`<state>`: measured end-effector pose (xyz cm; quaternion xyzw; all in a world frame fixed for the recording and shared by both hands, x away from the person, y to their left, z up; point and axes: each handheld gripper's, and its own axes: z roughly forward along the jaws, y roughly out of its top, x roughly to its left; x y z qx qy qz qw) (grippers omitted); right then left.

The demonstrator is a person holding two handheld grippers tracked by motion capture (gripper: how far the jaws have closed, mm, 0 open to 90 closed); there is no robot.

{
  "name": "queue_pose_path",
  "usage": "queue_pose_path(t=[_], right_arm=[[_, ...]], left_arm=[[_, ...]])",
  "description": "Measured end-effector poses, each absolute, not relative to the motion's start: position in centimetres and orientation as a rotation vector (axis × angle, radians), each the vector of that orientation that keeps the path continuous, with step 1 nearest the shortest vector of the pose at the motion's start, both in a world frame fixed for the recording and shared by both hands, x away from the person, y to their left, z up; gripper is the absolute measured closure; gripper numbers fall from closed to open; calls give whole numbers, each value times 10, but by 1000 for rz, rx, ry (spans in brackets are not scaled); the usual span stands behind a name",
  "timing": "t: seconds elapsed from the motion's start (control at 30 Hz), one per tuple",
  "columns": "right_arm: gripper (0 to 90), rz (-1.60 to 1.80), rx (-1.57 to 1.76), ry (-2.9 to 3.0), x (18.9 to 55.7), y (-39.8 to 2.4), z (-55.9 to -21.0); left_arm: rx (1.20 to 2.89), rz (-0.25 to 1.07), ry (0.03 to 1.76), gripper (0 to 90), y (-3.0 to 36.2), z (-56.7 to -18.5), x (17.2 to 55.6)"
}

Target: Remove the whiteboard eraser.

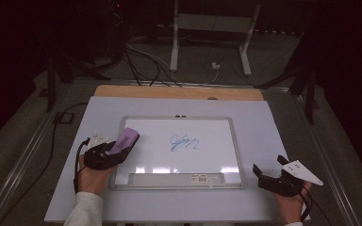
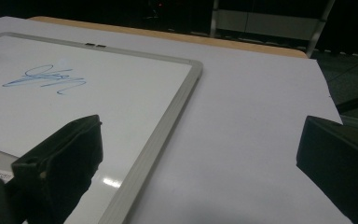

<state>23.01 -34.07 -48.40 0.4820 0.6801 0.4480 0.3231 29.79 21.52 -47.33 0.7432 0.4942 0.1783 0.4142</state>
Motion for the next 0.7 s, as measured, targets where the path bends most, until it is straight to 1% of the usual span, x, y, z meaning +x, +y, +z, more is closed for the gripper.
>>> queue_pose_path(t=[0.3,0.7], right_arm=[[7,1173,1261,1789,230,-340,-484],[7,1172,1260,1790,230,-339,-484]], left_arm=[[1858,455,1228,418,213,-471,303],[1880,460,1185,418,200,-468,315]])
